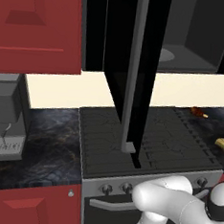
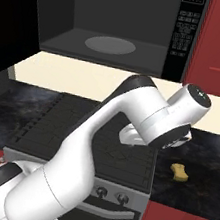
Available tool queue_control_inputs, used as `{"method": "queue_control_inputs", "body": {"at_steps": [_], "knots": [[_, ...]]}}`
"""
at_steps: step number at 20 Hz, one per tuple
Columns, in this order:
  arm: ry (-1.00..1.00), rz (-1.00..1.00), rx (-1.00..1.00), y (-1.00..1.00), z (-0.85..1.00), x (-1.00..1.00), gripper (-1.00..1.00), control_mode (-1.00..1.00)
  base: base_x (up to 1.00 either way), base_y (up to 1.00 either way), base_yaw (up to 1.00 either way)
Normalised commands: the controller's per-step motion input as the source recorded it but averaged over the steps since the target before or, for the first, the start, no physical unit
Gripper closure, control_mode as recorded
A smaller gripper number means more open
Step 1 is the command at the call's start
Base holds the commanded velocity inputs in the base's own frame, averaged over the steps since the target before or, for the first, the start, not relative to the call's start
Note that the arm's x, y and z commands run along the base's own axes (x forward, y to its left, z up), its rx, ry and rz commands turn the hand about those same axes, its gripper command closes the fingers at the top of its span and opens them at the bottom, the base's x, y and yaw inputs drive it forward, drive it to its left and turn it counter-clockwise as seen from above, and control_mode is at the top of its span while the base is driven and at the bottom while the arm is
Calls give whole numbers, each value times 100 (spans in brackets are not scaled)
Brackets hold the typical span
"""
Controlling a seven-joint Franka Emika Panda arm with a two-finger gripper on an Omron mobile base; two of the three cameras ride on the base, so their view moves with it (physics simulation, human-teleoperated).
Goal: Place the sponge inside the microwave to prepare for sanitizing.
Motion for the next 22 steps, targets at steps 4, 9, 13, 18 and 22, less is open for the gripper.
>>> {"method": "queue_control_inputs", "body": {"at_steps": [4, 9, 13, 18, 22], "knots": [[0, 0, -12, -31, -32, 20, -100, -100, 0, 0, 0], [4, -4, -12, -24, -16, 35, -100, -100, 0, 0, 0], [5, -9, -8, -19, -13, 36, -100, -100, 0, 0, 0], [1, -8, -1, -25, -23, 28, -100, -100, 0, 0, 0], [0, -7, -1, -27, -20, 22, -100, -100, 0, 0, 0]]}}
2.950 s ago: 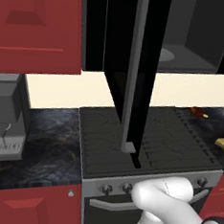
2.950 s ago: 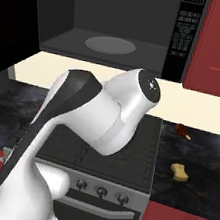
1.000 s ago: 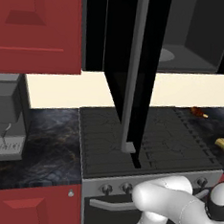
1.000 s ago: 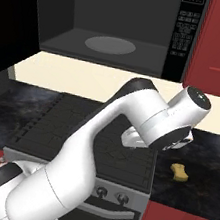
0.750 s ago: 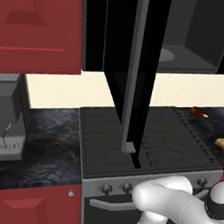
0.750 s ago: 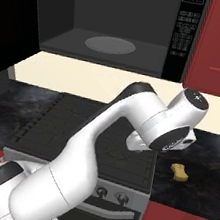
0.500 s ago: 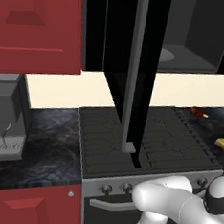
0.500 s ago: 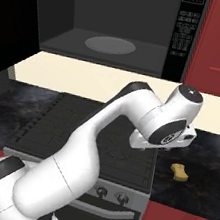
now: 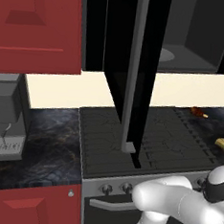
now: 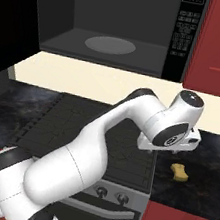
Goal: Place the sponge inside the microwave to prepare for sanitizing.
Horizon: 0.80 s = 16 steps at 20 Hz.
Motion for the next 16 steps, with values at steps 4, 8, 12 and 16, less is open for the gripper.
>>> {"method": "queue_control_inputs", "body": {"at_steps": [4, 8, 12, 16], "knots": [[0, -6, 0, -29, -13, 23, -100, -100, 0, 0, 0], [0, -7, -3, -27, -12, 27, -100, -100, 0, 0, 0], [0, -7, -2, -25, -21, 23, -100, -100, 0, 0, 0], [0, -6, 0, -24, -22, 29, -100, -100, 0, 0, 0]]}}
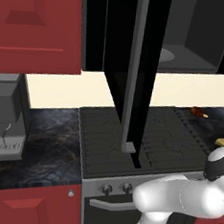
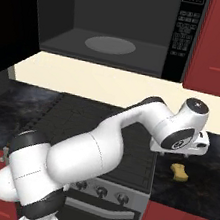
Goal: Place the sponge inside the microwave to prepare for sanitizing.
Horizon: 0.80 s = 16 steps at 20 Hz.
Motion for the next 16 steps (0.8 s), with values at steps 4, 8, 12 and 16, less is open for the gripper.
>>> {"method": "queue_control_inputs", "body": {"at_steps": [4, 8, 12, 16], "knots": [[0, -3, -1, -20, -21, 26, -100, -100, 0, 0, 0], [0, 0, 0, -13, -21, 29, -100, -100, 0, 0, 0], [0, 6, 0, -18, -18, 30, -100, -100, 0, 0, 0], [0, 9, 0, -17, -20, 27, -100, -100, 0, 0, 0]]}}
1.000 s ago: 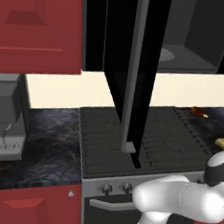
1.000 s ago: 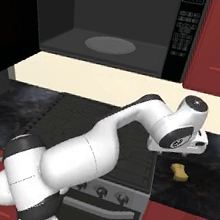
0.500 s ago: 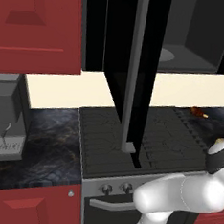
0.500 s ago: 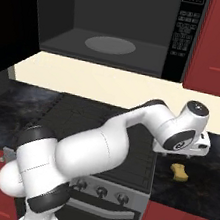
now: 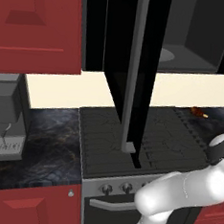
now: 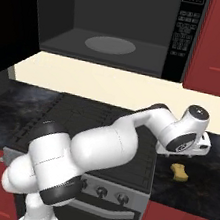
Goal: Place the sponge inside the microwave to prepare for sanitizing.
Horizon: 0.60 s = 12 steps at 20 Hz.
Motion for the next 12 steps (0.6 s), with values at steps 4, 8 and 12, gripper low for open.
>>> {"method": "queue_control_inputs", "body": {"at_steps": [4, 8, 12], "knots": [[1, 10, 0, -19, -21, 29, -100, -100, 0, 0, 0], [6, 9, 0, -19, -22, 24, -100, -100, 0, 0, 0], [4, 6, -1, -16, -24, 20, -100, -100, 0, 0, 0]]}}
